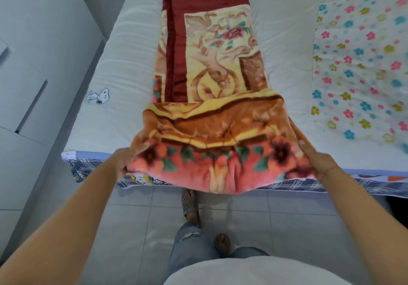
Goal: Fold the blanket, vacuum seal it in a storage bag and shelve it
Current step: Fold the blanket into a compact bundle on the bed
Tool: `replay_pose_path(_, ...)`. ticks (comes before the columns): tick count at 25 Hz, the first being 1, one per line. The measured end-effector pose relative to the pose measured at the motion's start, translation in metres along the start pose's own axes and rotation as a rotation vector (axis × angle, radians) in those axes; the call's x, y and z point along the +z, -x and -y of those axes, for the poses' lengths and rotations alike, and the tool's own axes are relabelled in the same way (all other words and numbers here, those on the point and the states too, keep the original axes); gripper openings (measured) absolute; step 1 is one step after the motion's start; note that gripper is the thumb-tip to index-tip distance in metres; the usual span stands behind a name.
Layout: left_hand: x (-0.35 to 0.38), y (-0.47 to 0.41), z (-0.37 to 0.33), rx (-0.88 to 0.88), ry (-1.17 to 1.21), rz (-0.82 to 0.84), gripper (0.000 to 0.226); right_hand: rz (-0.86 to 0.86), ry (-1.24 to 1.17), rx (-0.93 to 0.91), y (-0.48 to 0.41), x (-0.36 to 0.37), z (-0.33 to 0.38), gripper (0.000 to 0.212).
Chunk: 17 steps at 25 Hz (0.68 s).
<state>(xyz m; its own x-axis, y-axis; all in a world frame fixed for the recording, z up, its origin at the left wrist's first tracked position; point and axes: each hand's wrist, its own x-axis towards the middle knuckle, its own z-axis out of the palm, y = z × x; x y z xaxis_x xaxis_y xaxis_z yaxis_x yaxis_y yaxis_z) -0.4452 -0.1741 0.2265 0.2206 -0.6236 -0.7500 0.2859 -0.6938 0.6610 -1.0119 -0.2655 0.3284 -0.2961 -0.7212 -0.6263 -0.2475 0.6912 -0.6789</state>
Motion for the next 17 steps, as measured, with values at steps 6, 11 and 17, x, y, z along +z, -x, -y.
replay_pose_path(6,0.059,0.068,-0.163,0.177,-0.098,0.047,0.023,0.285,-0.307,-0.176,-0.016,0.004,0.119,0.030)
replay_pose_path(11,0.064,-0.003,-0.267,0.134,0.171,-0.011,0.013,0.240,-0.408,-0.318,-0.081,0.036,0.224,0.024)
replay_pose_path(17,0.092,-0.107,-0.377,0.423,0.384,-0.146,0.043,-0.153,-0.385,-0.405,-0.169,0.082,0.335,0.035)
